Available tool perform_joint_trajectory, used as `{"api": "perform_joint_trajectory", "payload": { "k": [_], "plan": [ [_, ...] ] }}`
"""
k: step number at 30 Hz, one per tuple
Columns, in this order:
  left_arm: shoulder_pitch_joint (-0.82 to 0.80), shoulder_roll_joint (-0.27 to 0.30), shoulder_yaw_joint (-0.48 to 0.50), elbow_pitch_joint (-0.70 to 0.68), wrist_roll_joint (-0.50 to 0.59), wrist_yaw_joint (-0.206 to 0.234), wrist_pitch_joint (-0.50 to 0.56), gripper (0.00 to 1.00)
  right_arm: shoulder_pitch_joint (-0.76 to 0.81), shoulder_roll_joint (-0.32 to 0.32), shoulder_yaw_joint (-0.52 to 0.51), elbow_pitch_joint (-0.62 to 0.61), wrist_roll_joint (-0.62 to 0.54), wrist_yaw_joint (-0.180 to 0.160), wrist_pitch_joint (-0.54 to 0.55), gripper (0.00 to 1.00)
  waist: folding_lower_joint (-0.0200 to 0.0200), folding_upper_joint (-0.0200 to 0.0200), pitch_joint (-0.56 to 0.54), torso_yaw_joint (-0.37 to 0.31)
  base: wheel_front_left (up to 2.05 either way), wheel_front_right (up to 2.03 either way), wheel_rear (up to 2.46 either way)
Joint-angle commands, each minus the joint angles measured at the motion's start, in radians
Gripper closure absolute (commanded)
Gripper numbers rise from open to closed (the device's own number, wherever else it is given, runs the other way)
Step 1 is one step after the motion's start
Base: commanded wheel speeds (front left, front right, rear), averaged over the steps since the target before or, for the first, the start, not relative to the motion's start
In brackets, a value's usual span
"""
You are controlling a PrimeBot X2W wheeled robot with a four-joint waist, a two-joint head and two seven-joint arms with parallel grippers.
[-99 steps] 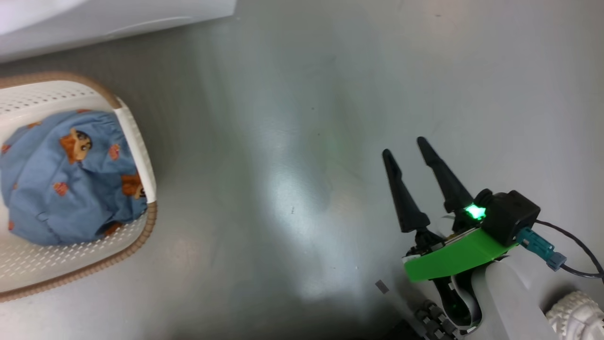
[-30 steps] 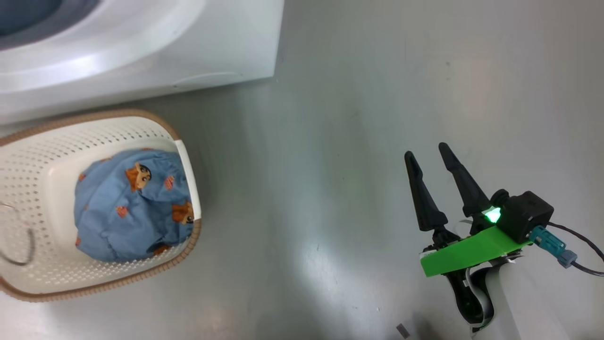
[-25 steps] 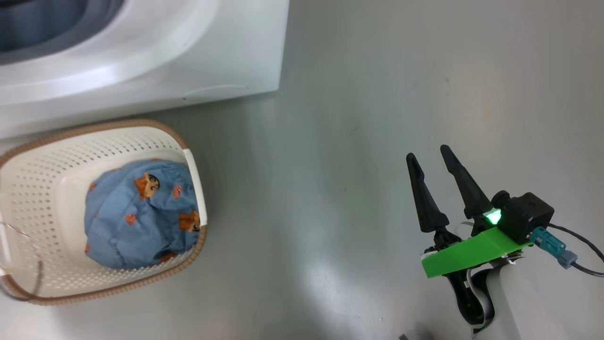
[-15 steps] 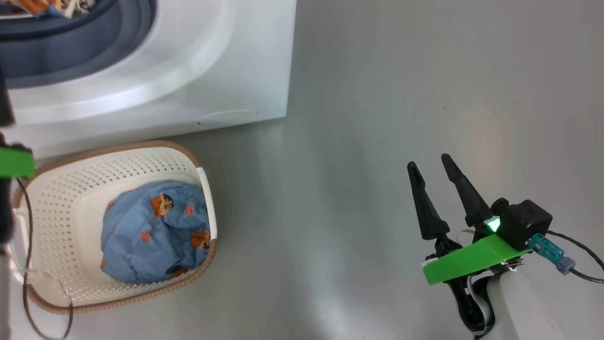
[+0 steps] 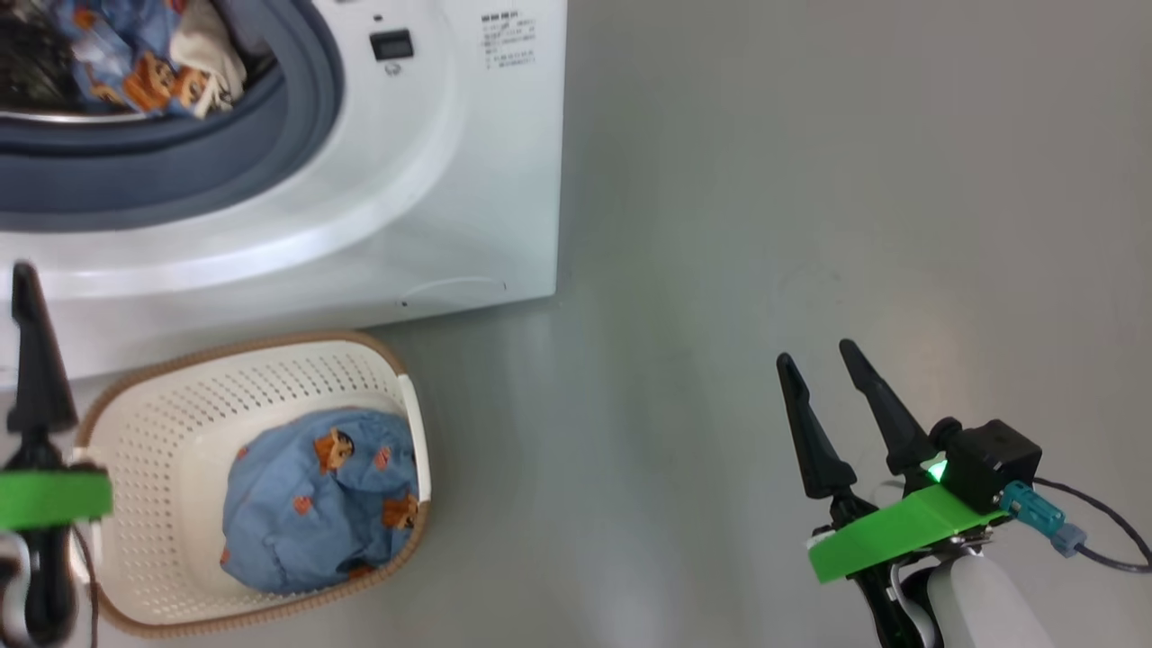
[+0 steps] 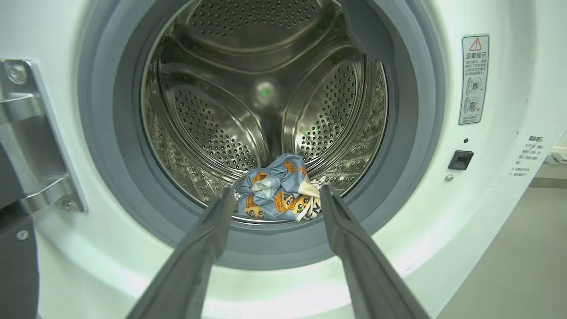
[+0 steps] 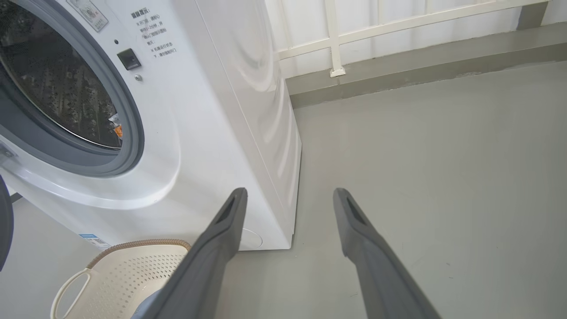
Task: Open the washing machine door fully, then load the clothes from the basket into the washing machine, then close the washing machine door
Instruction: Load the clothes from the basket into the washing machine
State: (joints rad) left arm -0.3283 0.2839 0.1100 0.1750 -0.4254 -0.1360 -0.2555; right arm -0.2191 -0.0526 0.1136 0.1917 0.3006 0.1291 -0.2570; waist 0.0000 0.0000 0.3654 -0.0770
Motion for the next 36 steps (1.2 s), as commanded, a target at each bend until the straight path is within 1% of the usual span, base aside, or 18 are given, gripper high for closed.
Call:
{"api": "perform_joint_trajectory", "payload": {
  "k": [1, 6, 14, 15, 19, 36],
  "plan": [
    [0.015, 0.031, 0.045, -0.036, 0.014, 0.005, -0.006, 0.0, 0.019, 0.002, 0.021, -0.019, -0.009, 0.002, -0.005, 0.0, 0.0, 0.0, -0.043, 0.0, 0.0, 0.0, 0.0],
    [0.106, 0.003, 0.07, -0.082, 0.073, 0.005, -0.006, 0.0, 0.041, 0.002, 0.019, -0.009, -0.008, 0.002, -0.005, 0.0, 0.0, 0.0, -0.091, 0.003, 0.0, 0.0, 0.0],
    [0.225, -0.084, 0.111, -0.096, 0.115, 0.005, -0.006, 0.0, 0.068, 0.002, 0.02, 0.006, -0.011, 0.002, -0.005, 0.0, 0.0, 0.0, -0.157, 0.006, 0.0, 0.0, 0.0],
    [0.254, -0.102, 0.117, -0.1, 0.129, 0.005, -0.006, 0.0, 0.074, 0.002, 0.019, 0.008, -0.013, 0.002, -0.005, 0.0, 0.0, 0.0, -0.175, 0.005, 0.0, 0.0, 0.0],
    [0.312, -0.134, 0.123, -0.112, 0.16, 0.005, -0.006, 0.0, 0.087, 0.002, 0.02, 0.012, -0.015, 0.002, -0.005, 0.0, 0.0, 0.0, -0.207, 0.002, 0.0, 0.0, 0.0],
    [0.451, -0.196, 0.155, -0.114, 0.235, 0.005, -0.006, 0.0, 0.111, 0.002, 0.016, -0.006, -0.059, 0.002, -0.005, 0.0, 0.0, 0.0, -0.25, 0.004, 0.0, 0.0, 0.0]
  ]
}}
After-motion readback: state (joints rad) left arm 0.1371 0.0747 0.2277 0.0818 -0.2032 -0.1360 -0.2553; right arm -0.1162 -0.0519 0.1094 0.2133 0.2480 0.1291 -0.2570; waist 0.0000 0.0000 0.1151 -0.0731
